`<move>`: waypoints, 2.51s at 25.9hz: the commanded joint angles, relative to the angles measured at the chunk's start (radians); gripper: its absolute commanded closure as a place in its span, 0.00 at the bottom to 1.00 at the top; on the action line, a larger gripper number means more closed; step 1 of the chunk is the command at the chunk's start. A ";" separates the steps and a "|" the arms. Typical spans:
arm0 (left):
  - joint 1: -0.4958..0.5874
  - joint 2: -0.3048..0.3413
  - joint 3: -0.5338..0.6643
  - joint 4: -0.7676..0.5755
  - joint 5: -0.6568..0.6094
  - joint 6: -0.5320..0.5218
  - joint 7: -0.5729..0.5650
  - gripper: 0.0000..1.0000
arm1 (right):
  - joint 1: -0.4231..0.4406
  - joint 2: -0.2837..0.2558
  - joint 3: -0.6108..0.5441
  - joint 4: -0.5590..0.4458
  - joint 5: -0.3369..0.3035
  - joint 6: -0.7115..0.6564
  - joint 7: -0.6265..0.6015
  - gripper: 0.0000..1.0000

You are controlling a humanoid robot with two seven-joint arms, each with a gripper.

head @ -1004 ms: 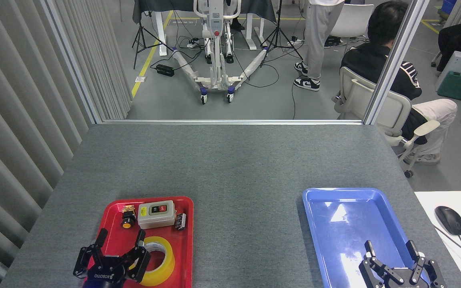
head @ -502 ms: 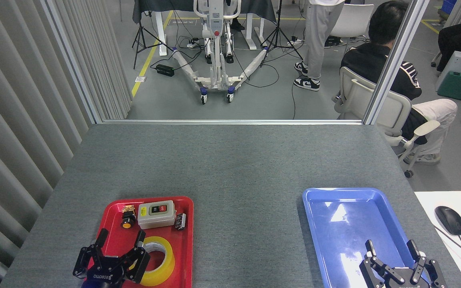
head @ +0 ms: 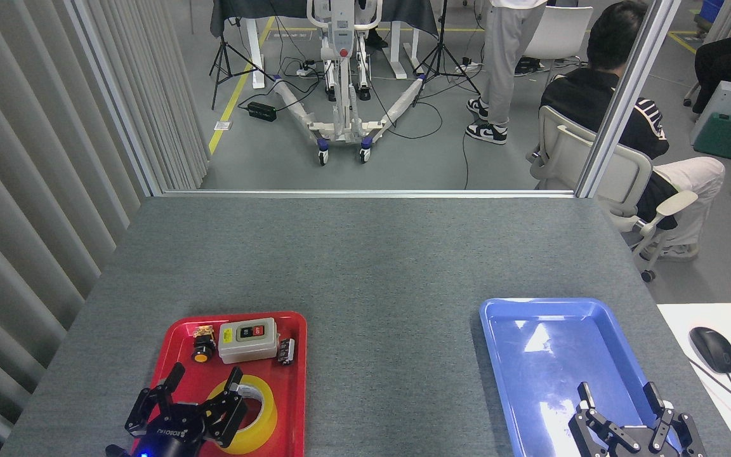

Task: Place and move tape with both arms
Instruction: 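Grasp the yellow tape roll with the left gripper and lift it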

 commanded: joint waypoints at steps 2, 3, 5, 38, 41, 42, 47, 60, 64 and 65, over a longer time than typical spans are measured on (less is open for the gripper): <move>-0.031 0.009 -0.003 -0.007 0.004 -0.046 -0.156 0.01 | 0.001 0.002 0.000 0.000 0.002 -0.001 0.000 0.00; -0.059 0.009 0.003 -0.007 0.010 -0.064 -0.213 0.01 | 0.001 0.002 0.000 0.000 0.004 -0.001 0.000 0.00; -0.094 0.005 0.024 -0.004 0.029 -0.094 -0.356 0.01 | 0.001 0.003 0.002 -0.001 0.004 -0.001 0.000 0.00; -0.323 0.036 0.100 0.231 0.015 -0.032 -1.043 0.02 | 0.001 -0.003 -0.001 -0.001 0.004 0.008 0.000 0.00; -0.324 0.055 0.093 0.252 0.015 -0.034 -1.045 0.03 | 0.001 0.002 -0.001 -0.001 0.004 0.005 -0.001 0.00; -0.326 0.059 0.092 0.252 0.015 -0.035 -1.046 0.05 | 0.001 0.000 -0.001 0.000 0.004 0.003 -0.001 0.00; -0.336 0.080 0.058 0.280 0.016 -0.052 -1.100 0.26 | -0.001 0.003 -0.003 -0.001 0.004 0.002 -0.001 0.00; -0.373 0.083 0.043 0.334 0.038 -0.144 -1.109 0.65 | -0.001 -0.012 -0.003 -0.003 0.005 0.006 -0.004 0.00; -0.402 0.089 0.046 0.334 0.164 -0.316 -1.111 1.00 | 0.001 -0.005 -0.003 -0.009 0.007 0.009 -0.004 0.00; -0.407 0.095 0.049 0.329 0.210 -0.357 -1.109 1.00 | 0.001 -0.005 -0.003 -0.009 0.007 0.008 -0.004 0.00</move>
